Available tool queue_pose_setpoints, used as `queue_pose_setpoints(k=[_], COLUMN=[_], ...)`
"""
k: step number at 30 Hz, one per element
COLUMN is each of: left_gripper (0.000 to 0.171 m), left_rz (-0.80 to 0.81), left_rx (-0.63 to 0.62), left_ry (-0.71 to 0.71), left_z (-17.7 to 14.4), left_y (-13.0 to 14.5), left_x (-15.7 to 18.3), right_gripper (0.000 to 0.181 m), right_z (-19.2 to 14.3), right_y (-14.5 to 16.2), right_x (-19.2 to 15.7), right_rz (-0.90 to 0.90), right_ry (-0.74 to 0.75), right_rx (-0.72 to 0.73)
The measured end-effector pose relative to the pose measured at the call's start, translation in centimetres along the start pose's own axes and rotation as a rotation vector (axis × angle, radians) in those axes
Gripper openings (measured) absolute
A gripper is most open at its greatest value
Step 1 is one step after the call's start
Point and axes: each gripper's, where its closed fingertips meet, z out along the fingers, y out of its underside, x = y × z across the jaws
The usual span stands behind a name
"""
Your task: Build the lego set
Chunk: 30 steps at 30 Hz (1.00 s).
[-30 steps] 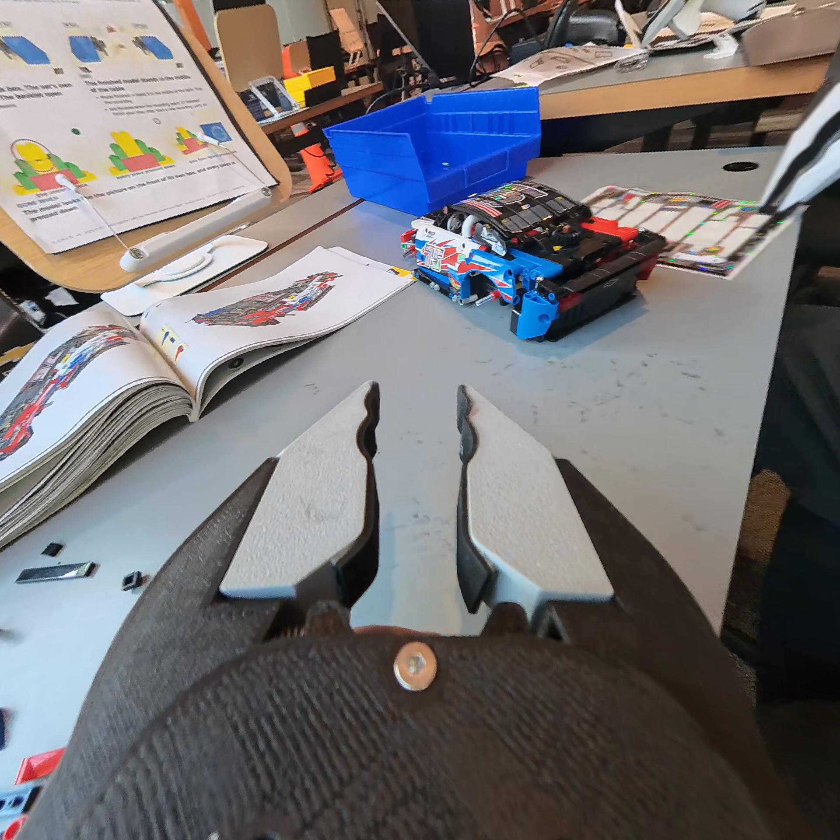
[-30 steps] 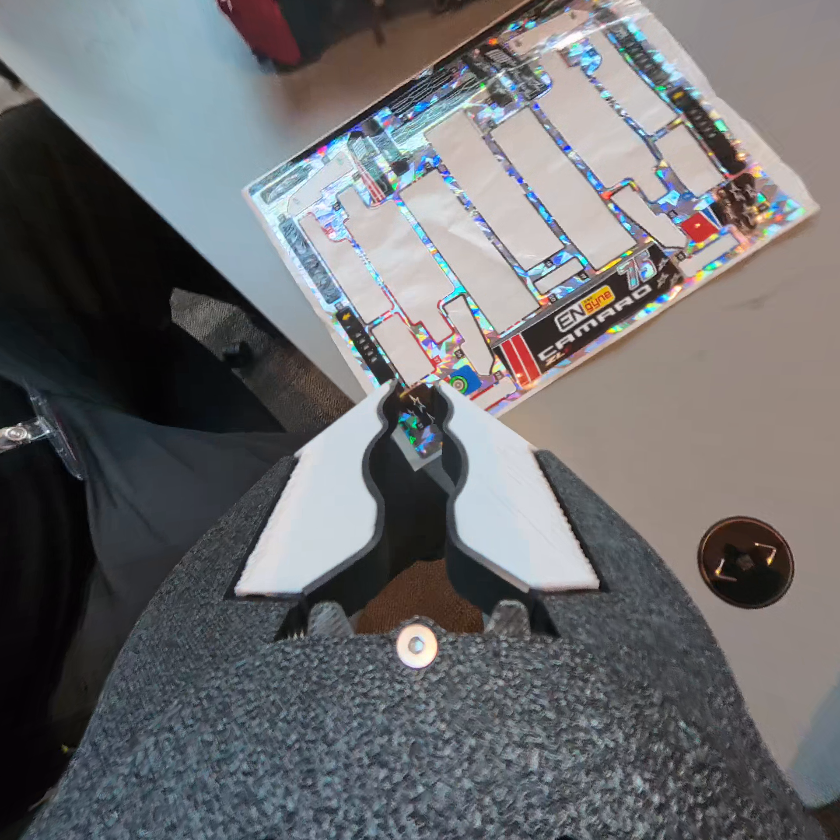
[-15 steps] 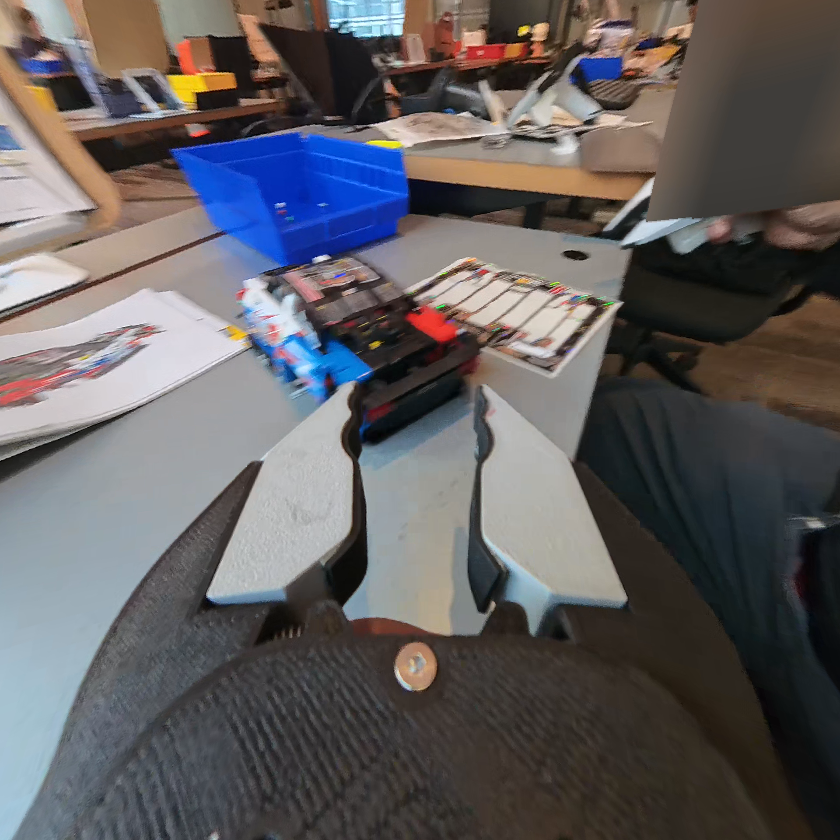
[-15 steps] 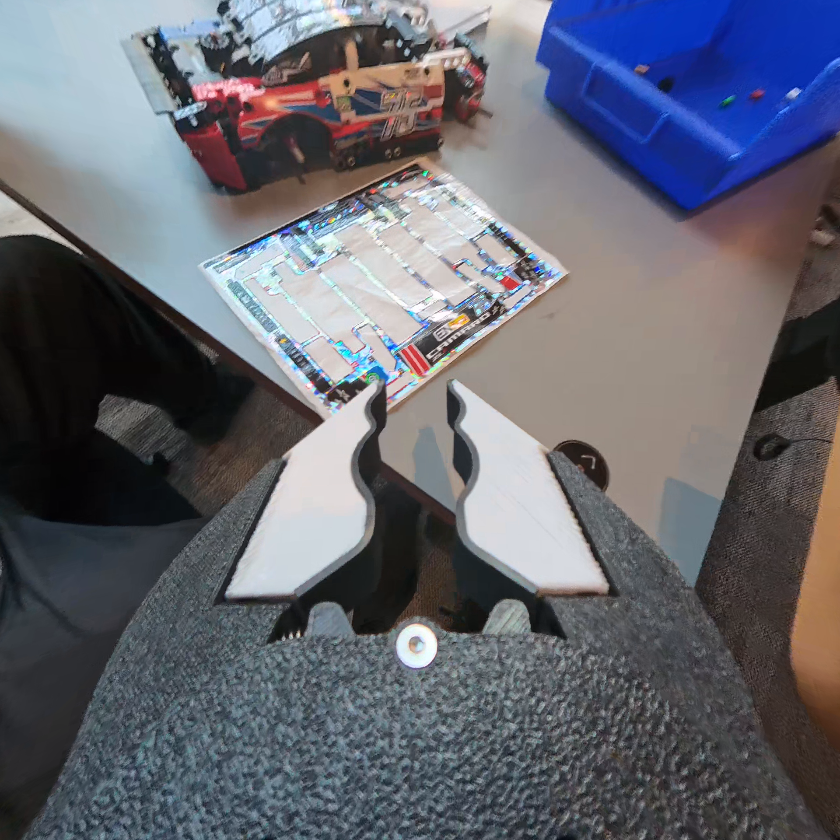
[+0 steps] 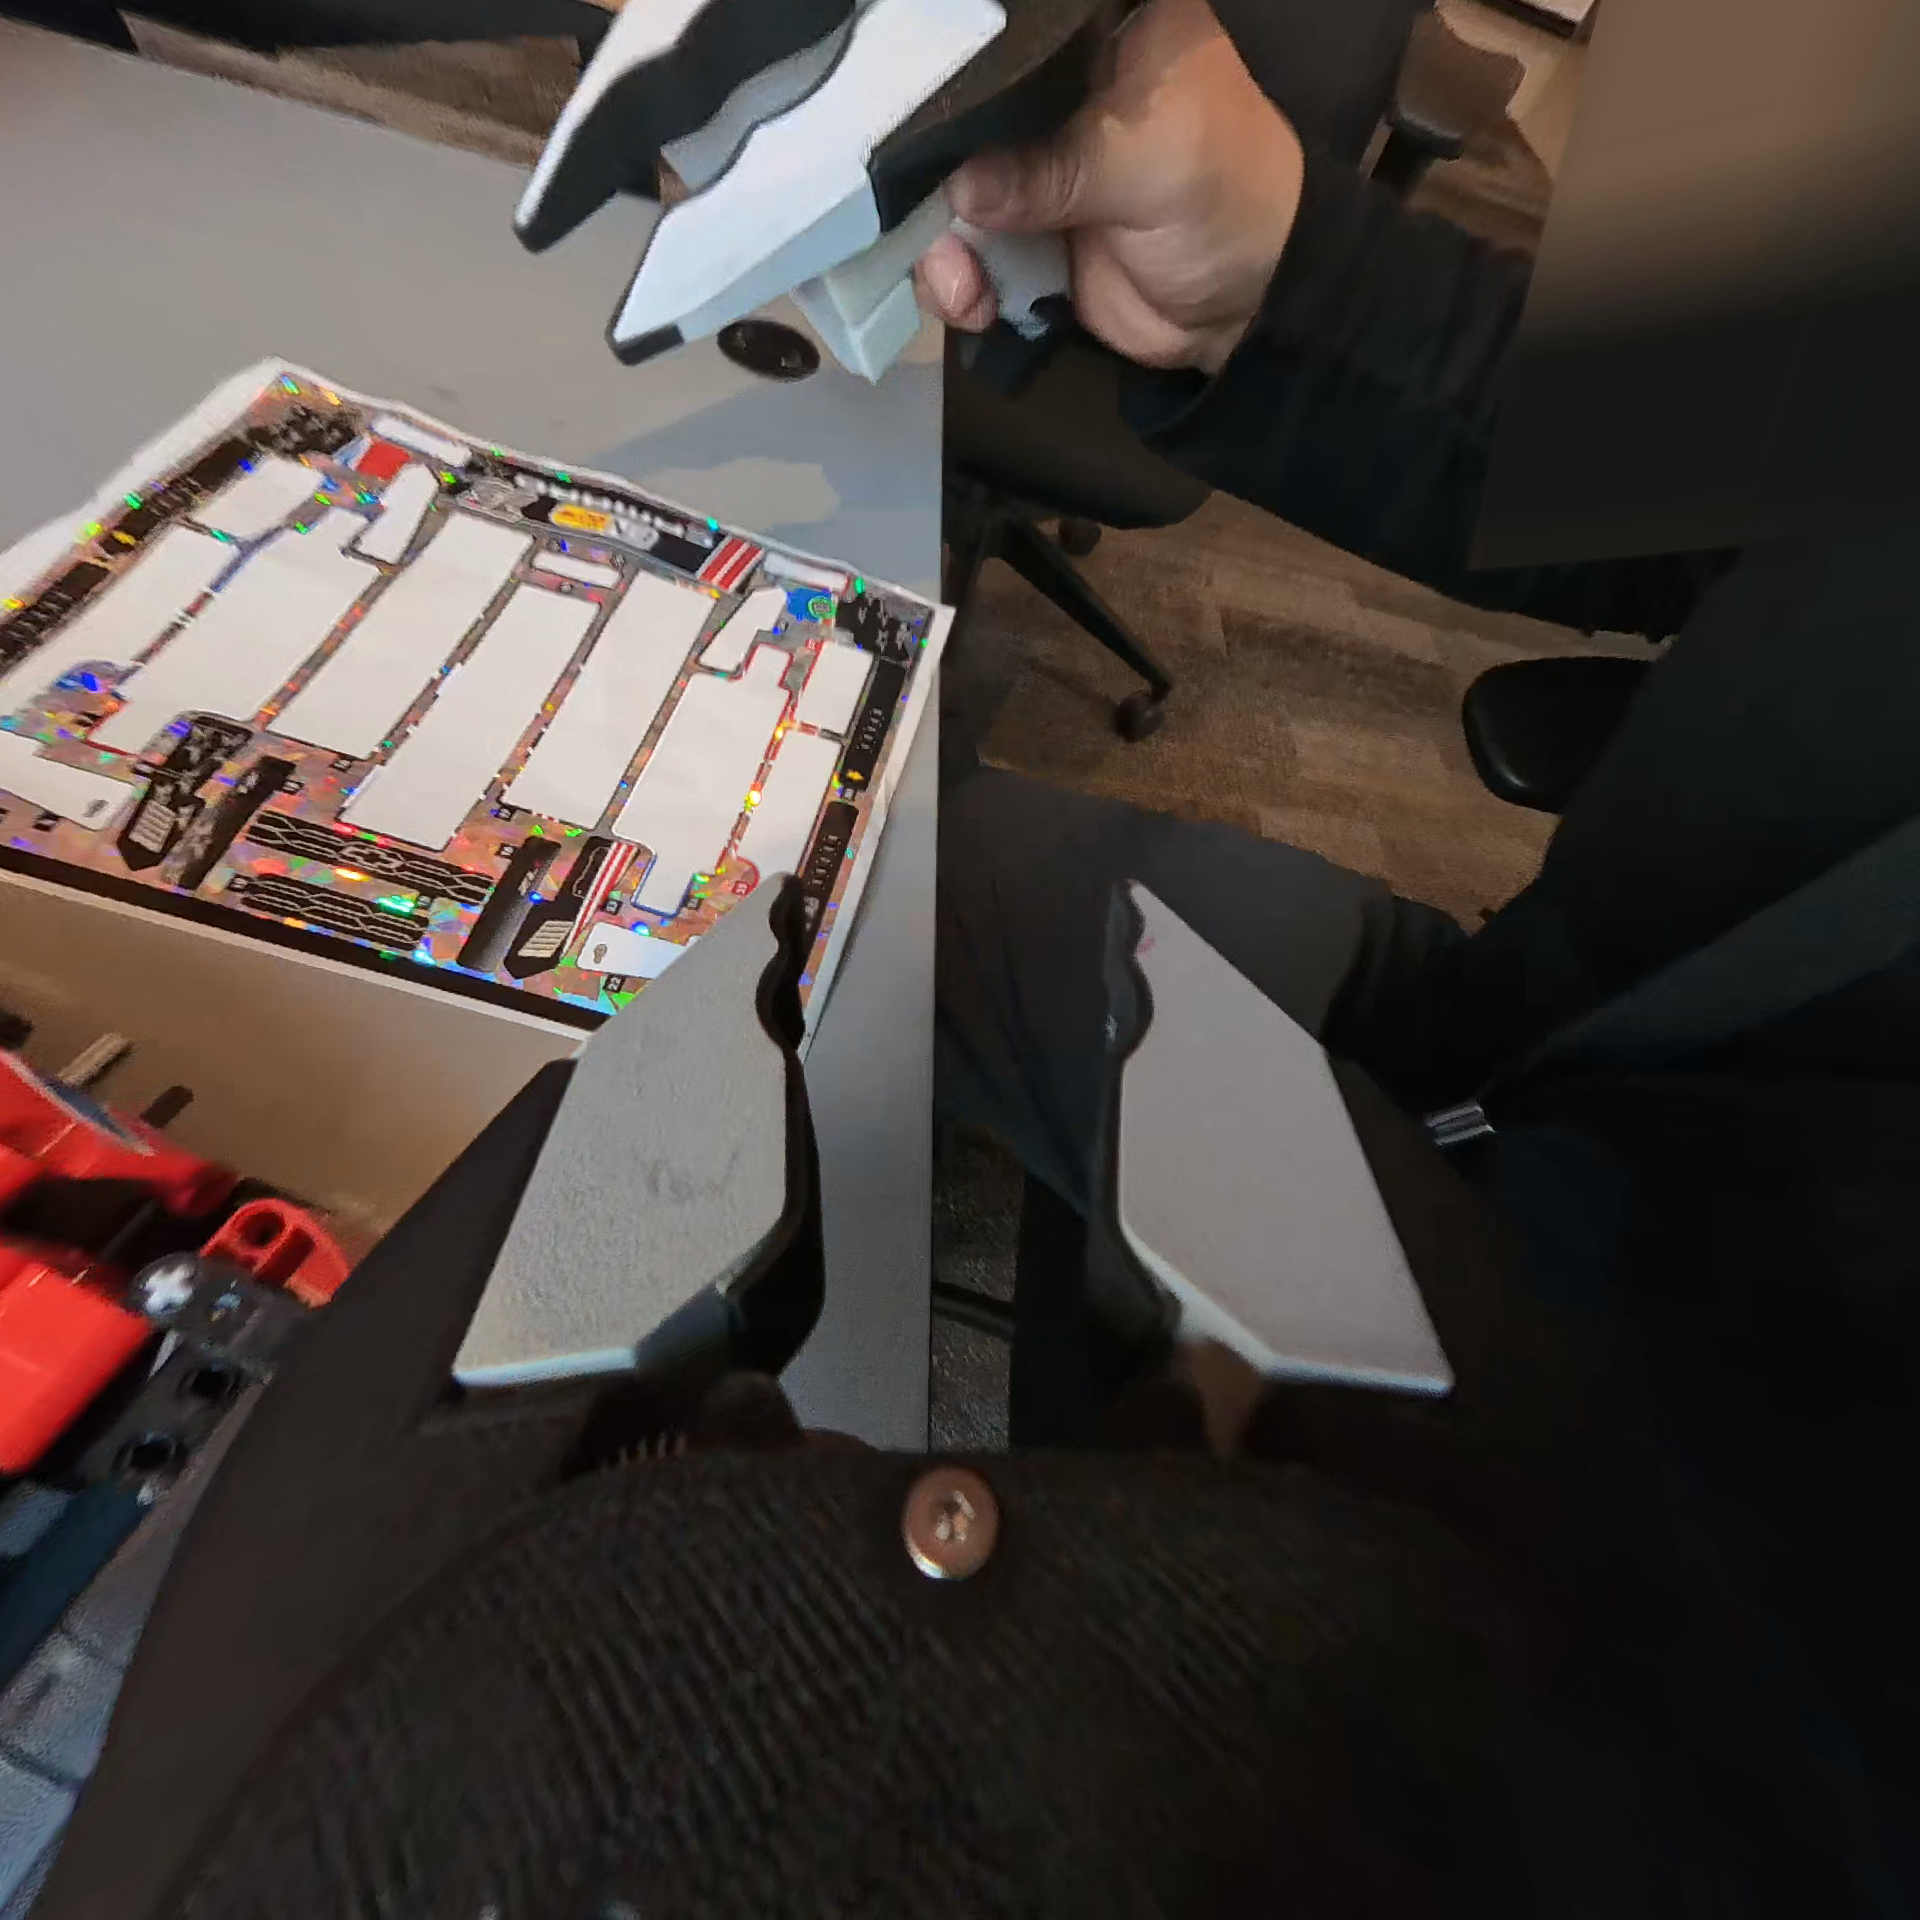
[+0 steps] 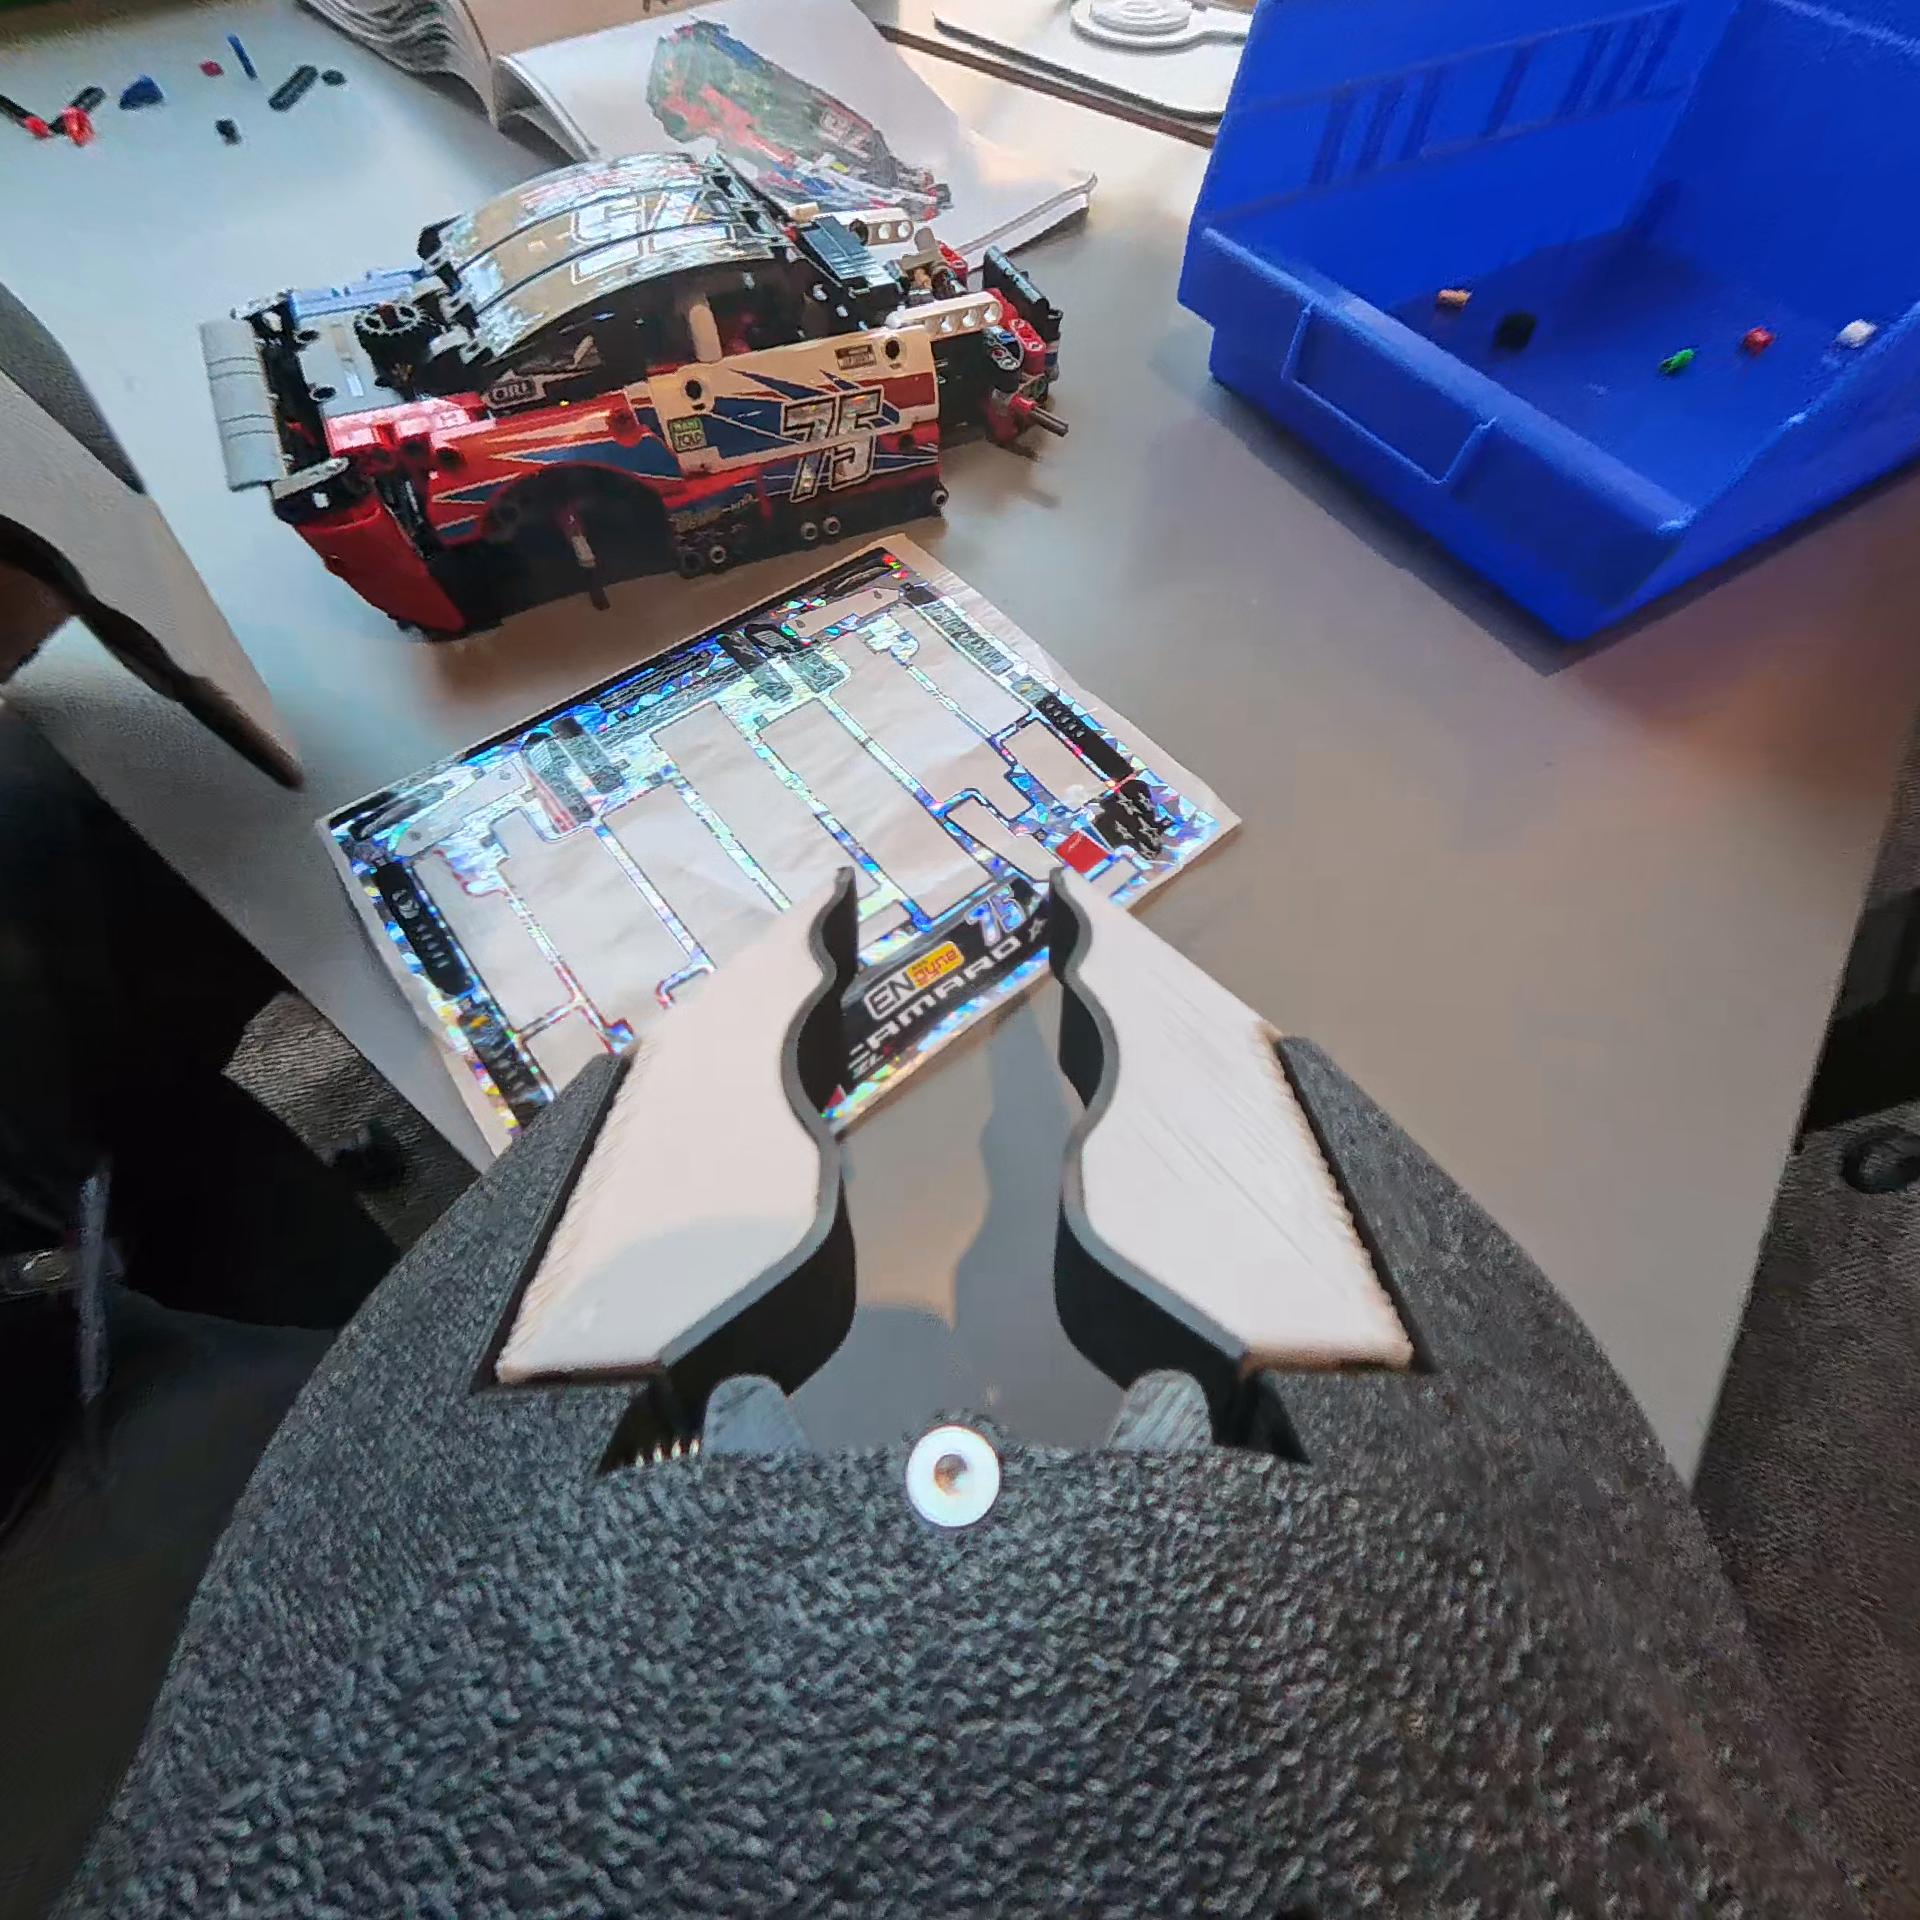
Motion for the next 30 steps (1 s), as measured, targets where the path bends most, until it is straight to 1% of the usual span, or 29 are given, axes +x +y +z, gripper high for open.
queue_pose_setpoints(k=[2,4,6,7,8,9,11,14,16,19,22,26,30], left_gripper=[0.058,0.059,0.056,0.06,0.061,0.06,0.059,0.058,0.059,0.058,0.058,0.057,0.057], left_rz=[-0.01,-0.015,-0.013,-0.014,-0.016,-0.022,-0.051,-0.088,-0.095,-0.109,-0.131,-0.139,-0.131], left_rx=[-0.051,-0.063,-0.102,-0.132,-0.145,-0.133,-0.086,-0.081,-0.07,-0.07,-0.076,-0.089,-0.097], left_ry=[-0.014,-0.023,-0.058,-0.084,-0.11,-0.136,-0.125,-0.136,-0.15,-0.167,-0.186,-0.197,-0.212], left_z=[0.7,1.2,1.8,2.0,2.1,2.1,2.0,1.6,1.2,0.7,0.5,0.8,0.8], left_y=[0.6,0.7,1.4,1.9,2.1,1.9,1.3,1.8,2.3,3.3,4.1,4.7,4.9], left_x=[-0.5,-0.5,-1.0,-1.3,-1.6,-1.8,-1.2,-0.4,0.3,1.5,2.5,3.7,4.5], right_gripper=[0.035,0.035,0.036,0.038,0.039,0.039,0.039,0.039,0.038,0.038,0.04,0.042,0.041], right_z=[0.6,1.0,1.2,1.2,1.2,1.2,1.1,0.1,-1.2,-3.0,-3.9,-3.8,-3.7], right_y=[0.5,1.0,1.2,1.4,1.7,2.0,2.9,4.1,4.1,3.7,3.6,4.4,4.6], right_x=[-0.3,-0.7,-2.0,-2.7,-3.3,-3.8,-4.4,-5.1,-5.2,-5.4,-6.3,-7.2,-7.9], right_rz=[-0.001,0.0,0.022,0.029,0.028,0.016,-0.008,-0.049,-0.065,0.011,0.081,0.028,-0.031], right_ry=[-0.015,-0.016,-0.061,-0.085,-0.102,-0.107,-0.099,-0.073,-0.036,-0.025,-0.055,-0.056,-0.044], right_rx=[-0.029,-0.044,-0.043,-0.05,-0.064,-0.078,-0.115,-0.156,-0.13,-0.041,0.029,-0.001,-0.02])
